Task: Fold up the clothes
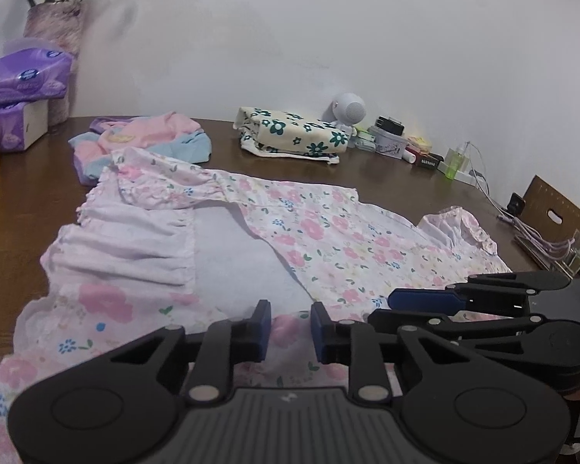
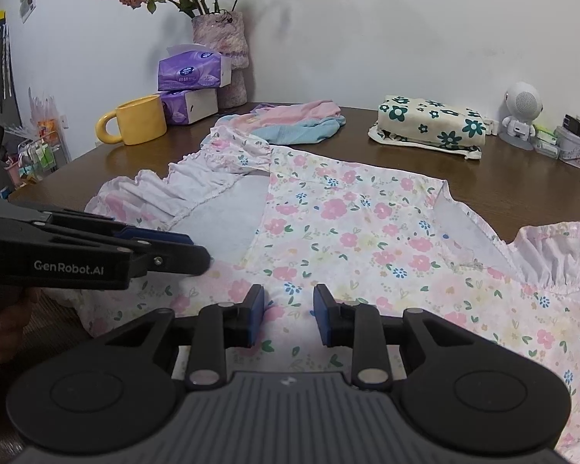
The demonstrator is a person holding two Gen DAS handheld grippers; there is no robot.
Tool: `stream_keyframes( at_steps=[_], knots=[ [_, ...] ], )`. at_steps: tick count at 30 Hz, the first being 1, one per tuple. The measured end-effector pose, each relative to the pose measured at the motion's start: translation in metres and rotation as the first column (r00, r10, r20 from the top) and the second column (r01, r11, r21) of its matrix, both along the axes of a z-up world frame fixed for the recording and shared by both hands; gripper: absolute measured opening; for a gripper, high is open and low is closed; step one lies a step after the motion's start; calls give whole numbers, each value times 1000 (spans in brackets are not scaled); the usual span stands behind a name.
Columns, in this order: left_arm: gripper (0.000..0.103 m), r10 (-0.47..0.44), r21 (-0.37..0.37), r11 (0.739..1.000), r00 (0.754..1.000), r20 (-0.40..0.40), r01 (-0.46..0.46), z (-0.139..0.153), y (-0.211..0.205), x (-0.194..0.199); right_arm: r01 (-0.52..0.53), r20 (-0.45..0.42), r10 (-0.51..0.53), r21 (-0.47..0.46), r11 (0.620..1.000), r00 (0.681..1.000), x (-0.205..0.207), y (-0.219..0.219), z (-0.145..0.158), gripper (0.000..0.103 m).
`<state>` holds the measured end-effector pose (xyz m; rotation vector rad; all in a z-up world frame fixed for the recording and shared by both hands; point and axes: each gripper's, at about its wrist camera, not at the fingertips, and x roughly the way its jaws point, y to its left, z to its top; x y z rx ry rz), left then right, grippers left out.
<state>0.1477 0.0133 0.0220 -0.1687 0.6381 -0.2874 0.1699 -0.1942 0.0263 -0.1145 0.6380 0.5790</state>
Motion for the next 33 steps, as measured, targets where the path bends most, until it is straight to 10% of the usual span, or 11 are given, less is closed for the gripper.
stream_keyframes(
  at_steps=[33],
  knots=[
    [16, 120, -65, 991, 993, -8, -120, 1, 46, -10, 181, 8, -181, -12, 983, 983, 8, -44, -1, 23]
  ],
)
